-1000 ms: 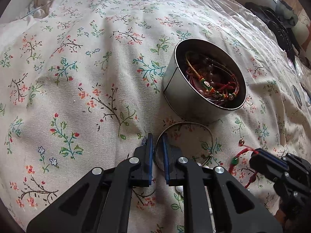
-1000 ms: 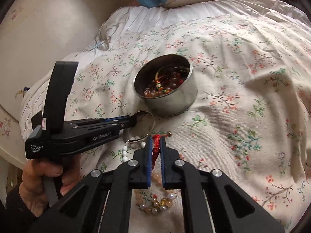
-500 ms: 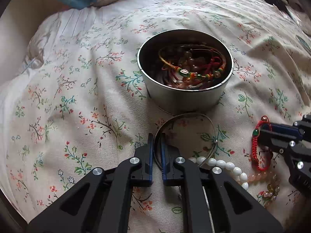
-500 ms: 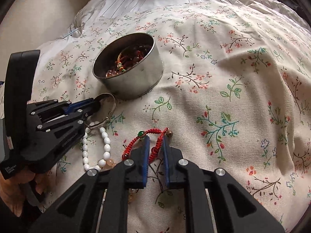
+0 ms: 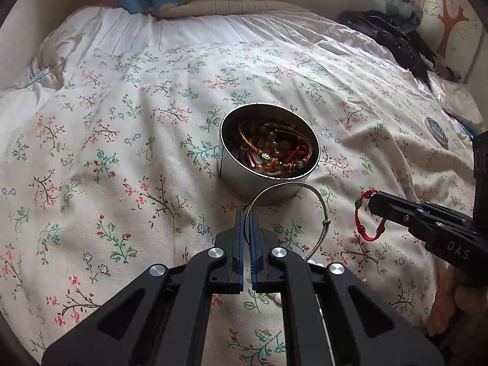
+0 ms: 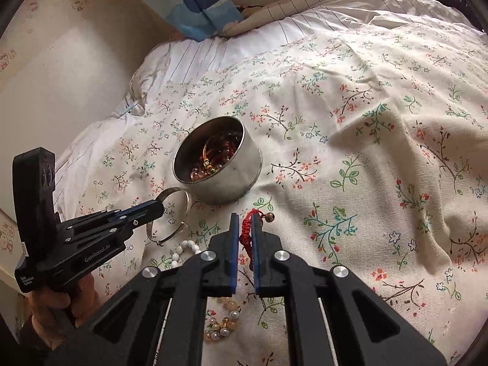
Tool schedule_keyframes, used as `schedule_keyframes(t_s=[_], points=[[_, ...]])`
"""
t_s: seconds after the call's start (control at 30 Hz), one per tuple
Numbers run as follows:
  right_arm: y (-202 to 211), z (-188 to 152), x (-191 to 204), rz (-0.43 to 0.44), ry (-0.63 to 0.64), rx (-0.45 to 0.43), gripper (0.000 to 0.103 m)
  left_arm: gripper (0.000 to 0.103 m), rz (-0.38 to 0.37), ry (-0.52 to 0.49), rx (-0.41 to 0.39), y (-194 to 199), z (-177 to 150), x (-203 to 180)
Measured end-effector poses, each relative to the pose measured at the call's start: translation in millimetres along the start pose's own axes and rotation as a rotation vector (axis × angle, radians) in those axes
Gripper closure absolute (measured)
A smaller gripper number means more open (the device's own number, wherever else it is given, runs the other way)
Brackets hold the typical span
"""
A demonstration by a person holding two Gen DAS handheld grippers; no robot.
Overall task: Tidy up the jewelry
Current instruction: 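Carry the silver bangle and red string bracelet over the tin with both tools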
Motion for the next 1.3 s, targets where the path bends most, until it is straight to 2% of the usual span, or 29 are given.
schedule_keyframes(t_s=[0.27, 0.6, 1.3], points=[[21.7, 10.5, 13.0, 0.044, 0.033, -0.100, 0.095, 0.100, 0.043, -0.039, -0.053, 8.0, 11.6, -6.6], [32.0, 16.1, 17.7, 0.069, 0.033, -0.144, 0.095, 0.100, 0.076, -0.065, -0.101, 17.3, 20.5, -10.3], [56.6, 42.5, 16.1, 0.133, -0.040, -0.278, 0.095, 0.100, 0.066, 0.007, -0.203, 22.0, 43.4, -3.7]])
Point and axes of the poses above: each gripper's, at about its wrist camera, not at the fingertips, and y roughly against the way its jaws point, x to its left, z to its top, the point moved 7 cm from there along -y, roughly the way its jaws point, and after that the axes turned 15 degrees about -z, right-handed, at the moved point
